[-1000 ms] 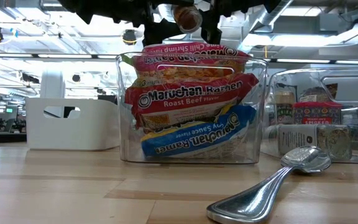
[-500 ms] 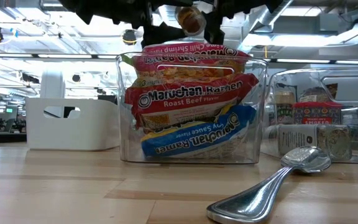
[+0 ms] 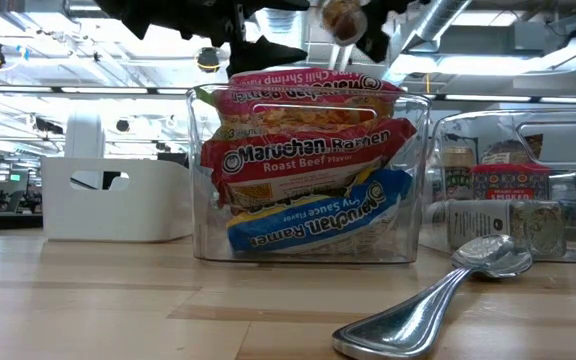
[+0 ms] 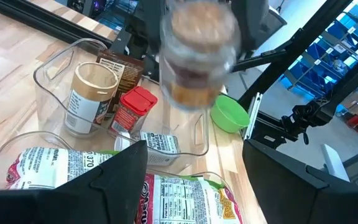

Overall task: Pick & Place Food Item
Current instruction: Put the brown seasoning bottle into the right transparent bin

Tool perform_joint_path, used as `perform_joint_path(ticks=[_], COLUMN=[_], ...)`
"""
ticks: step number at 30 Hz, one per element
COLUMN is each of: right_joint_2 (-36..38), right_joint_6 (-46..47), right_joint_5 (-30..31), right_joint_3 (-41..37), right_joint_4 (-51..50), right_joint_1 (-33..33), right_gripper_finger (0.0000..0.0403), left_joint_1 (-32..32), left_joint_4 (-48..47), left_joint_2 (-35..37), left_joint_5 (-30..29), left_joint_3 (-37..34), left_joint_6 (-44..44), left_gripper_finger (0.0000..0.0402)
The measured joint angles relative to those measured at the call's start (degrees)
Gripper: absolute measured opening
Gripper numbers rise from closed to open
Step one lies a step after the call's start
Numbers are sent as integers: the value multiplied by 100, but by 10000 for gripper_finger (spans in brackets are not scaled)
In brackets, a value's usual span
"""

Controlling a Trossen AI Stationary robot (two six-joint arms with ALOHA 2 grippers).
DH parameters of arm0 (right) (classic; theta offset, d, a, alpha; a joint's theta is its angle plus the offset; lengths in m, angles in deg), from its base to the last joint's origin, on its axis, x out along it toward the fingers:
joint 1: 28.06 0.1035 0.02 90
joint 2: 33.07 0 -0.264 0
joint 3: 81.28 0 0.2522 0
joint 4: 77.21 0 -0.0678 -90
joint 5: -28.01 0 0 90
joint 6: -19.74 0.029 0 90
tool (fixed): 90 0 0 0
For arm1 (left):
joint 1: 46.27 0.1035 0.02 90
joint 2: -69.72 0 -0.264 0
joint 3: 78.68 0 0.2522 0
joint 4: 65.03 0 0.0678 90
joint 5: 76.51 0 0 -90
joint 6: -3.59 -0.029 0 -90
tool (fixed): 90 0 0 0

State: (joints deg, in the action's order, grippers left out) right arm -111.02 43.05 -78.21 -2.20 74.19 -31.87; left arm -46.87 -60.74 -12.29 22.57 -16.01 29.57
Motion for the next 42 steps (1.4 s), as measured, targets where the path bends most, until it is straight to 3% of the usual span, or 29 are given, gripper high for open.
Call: perform_joint_path(ticks=[9,16,25,42], right_joint_2=[553,854,944,561], right_joint_6=[77,625,1908,4760], right_joint_5=[644,1491,2600,5101], right_joint_3=[2,2,2,2], right_joint_4=[-1388,-2412,-3526,-4339], right_joint_1=[183,656,1472,3018], right_gripper_finger=[167,167,167,168], left_joint_1=[0,0,0,0], left_joint_4=[2,47,239,306], left_joint_2=[-2,-7,-11,-11], left_joint_5=[0,0,0,0], left_joint_3=[-4,-7,-11,-11], left_joint_6=[-2,-17,-20,-20], left_gripper_finger=[260,260,260,260])
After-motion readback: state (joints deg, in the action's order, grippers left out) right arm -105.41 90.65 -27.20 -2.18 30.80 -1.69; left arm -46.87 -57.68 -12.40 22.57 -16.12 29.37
